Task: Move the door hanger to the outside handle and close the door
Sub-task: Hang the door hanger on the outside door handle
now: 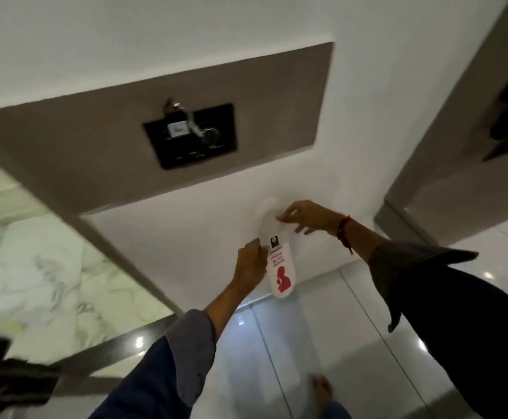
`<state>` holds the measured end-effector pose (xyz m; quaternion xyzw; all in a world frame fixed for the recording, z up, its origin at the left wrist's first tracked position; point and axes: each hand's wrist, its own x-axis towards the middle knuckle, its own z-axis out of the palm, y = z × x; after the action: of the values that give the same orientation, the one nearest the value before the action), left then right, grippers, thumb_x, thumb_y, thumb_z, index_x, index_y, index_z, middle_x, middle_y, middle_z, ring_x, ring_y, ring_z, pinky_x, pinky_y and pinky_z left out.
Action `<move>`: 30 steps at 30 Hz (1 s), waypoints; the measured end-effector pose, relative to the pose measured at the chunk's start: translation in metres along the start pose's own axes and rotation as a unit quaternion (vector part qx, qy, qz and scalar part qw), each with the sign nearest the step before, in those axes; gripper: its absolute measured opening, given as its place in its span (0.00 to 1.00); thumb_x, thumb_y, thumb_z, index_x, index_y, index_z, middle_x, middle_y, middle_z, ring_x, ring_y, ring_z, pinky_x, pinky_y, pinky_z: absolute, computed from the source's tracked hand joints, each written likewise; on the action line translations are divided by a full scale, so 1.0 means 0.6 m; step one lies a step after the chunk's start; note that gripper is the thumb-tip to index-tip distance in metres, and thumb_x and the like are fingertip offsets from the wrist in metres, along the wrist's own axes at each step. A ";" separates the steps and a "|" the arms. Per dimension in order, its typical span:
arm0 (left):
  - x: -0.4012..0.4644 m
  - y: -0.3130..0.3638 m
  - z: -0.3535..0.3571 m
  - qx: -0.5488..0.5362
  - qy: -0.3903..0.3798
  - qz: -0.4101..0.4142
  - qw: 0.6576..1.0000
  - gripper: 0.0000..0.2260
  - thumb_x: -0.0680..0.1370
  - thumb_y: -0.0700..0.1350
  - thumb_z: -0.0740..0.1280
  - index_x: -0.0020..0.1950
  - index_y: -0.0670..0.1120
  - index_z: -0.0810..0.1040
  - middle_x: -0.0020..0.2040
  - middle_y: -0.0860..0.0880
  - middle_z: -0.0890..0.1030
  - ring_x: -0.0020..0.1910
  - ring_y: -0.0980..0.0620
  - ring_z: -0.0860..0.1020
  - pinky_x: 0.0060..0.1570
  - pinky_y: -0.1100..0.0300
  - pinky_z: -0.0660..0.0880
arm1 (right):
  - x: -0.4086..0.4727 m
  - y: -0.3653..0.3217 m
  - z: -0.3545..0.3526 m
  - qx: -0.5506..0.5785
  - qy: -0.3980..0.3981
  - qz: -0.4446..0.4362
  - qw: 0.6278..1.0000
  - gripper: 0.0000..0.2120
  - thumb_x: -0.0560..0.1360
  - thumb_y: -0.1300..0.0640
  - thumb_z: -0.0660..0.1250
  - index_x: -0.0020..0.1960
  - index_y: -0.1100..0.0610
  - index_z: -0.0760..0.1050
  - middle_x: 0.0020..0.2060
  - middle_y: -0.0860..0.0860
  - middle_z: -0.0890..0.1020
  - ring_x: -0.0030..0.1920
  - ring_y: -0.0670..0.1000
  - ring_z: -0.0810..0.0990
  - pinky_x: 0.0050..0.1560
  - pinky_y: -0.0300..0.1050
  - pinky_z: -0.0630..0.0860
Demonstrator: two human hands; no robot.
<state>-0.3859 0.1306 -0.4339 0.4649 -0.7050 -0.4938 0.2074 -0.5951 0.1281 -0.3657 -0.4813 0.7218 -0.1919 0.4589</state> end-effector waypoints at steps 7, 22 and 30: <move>0.150 0.140 0.269 -0.061 -0.056 -0.008 0.997 0.11 0.81 0.46 0.69 0.47 0.39 0.83 0.45 0.44 0.87 0.43 0.44 0.87 0.42 0.46 0.85 | -0.078 0.323 -0.201 0.132 0.033 0.103 0.985 0.07 0.81 0.63 0.70 0.58 0.61 0.82 0.56 0.61 0.87 0.52 0.60 0.88 0.61 0.59 0.84; 0.393 0.282 0.811 -0.034 -0.155 -0.032 0.987 0.03 0.78 0.40 0.73 0.47 0.41 0.80 0.55 0.43 0.86 0.47 0.43 0.87 0.44 0.48 0.86 | -0.068 0.734 -0.512 0.338 0.311 0.179 0.870 0.02 0.82 0.64 0.67 0.52 0.61 0.79 0.54 0.60 0.87 0.49 0.58 0.87 0.54 0.59 0.86; 0.520 0.280 0.910 0.045 -0.104 -0.011 0.993 0.06 0.78 0.44 0.73 0.47 0.42 0.80 0.53 0.44 0.86 0.44 0.47 0.85 0.43 0.56 0.84 | 0.027 0.809 -0.574 0.281 0.356 0.196 0.869 0.09 0.82 0.64 0.67 0.61 0.66 0.81 0.59 0.61 0.86 0.57 0.63 0.87 0.55 0.58 0.86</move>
<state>-1.0223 0.1505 -0.5693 0.4272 -0.7394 -0.5094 0.1062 -1.1405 0.2824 -0.5484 -0.0794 0.8316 -0.4509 0.3144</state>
